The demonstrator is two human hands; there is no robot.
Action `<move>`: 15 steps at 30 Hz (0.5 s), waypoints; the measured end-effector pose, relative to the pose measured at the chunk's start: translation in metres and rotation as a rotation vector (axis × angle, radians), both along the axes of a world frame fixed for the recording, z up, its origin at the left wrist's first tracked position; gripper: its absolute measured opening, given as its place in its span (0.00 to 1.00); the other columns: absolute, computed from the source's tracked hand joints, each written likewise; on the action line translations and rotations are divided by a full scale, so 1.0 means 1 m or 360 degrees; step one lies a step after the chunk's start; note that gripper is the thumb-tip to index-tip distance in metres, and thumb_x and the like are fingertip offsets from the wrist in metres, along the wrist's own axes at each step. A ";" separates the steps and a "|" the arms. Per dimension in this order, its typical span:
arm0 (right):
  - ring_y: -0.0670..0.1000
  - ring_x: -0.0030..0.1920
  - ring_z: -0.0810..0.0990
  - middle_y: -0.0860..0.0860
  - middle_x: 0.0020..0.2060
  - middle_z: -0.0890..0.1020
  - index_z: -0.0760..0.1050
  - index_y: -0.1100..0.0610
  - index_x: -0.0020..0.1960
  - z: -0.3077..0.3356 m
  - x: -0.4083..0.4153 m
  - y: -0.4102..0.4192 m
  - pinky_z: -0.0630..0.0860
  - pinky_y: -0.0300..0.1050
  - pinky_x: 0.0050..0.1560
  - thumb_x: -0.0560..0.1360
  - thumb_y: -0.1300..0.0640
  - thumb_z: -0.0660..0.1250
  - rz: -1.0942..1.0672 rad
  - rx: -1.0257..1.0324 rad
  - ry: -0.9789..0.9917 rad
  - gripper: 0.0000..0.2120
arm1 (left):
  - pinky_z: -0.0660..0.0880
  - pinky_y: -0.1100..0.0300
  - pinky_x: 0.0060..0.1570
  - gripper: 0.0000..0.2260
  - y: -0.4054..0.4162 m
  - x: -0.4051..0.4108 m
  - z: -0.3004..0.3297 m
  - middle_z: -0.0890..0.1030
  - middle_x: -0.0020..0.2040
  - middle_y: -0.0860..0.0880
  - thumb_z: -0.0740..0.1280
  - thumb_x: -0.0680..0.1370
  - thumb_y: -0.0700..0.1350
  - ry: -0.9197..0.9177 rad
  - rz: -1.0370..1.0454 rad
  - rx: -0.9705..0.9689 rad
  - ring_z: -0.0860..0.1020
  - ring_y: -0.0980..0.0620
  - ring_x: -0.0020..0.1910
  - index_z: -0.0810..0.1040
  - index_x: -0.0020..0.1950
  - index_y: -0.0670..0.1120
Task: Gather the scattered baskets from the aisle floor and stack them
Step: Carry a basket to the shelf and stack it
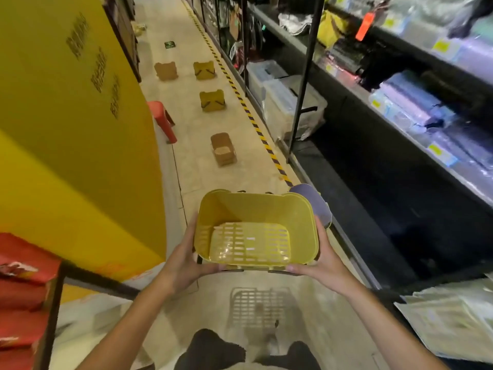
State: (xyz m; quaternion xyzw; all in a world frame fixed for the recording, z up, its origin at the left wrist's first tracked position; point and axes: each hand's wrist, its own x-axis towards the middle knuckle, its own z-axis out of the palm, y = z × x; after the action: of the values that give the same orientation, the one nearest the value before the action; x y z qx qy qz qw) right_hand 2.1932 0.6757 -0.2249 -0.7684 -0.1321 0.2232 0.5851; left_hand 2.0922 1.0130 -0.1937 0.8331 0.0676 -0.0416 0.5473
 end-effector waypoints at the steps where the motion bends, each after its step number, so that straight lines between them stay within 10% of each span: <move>1: 0.33 0.72 0.66 0.29 0.73 0.64 0.44 0.35 0.80 0.001 0.014 0.003 0.68 0.22 0.60 0.62 0.52 0.87 -0.0029 0.0000 -0.0015 0.64 | 0.66 0.62 0.71 0.61 0.003 0.018 0.000 0.61 0.72 0.78 0.82 0.61 0.65 0.0002 -0.0023 0.0012 0.64 0.71 0.73 0.44 0.82 0.63; 6: 0.34 0.72 0.66 0.30 0.74 0.63 0.45 0.35 0.80 -0.002 0.079 0.019 0.69 0.24 0.61 0.63 0.54 0.86 -0.0127 -0.0039 -0.0006 0.63 | 0.68 0.50 0.74 0.62 0.026 0.114 -0.016 0.65 0.72 0.74 0.84 0.62 0.59 0.0088 -0.0147 -0.0024 0.67 0.63 0.74 0.43 0.82 0.64; 12: 0.41 0.73 0.69 0.39 0.75 0.67 0.43 0.48 0.83 -0.016 0.155 0.042 0.73 0.42 0.70 0.63 0.63 0.84 -0.0346 -0.0066 0.0051 0.64 | 0.69 0.76 0.62 0.60 0.056 0.244 -0.041 0.63 0.67 0.82 0.84 0.64 0.58 0.0175 -0.0393 -0.0118 0.67 0.75 0.68 0.40 0.80 0.67; 15: 0.40 0.71 0.71 0.36 0.73 0.69 0.46 0.44 0.82 -0.020 0.178 0.052 0.77 0.35 0.61 0.63 0.61 0.86 -0.0539 -0.0083 0.0043 0.63 | 0.66 0.81 0.60 0.60 0.063 0.311 -0.043 0.62 0.67 0.83 0.83 0.64 0.59 0.0197 -0.0554 -0.0123 0.64 0.77 0.69 0.41 0.80 0.66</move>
State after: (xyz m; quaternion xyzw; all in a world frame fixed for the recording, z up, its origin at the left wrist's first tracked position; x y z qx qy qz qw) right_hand 2.3711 0.7280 -0.2446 -0.7915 0.0129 0.1350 0.5960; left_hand 2.4037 1.0757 -0.2368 0.8065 -0.0458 -0.1895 0.5582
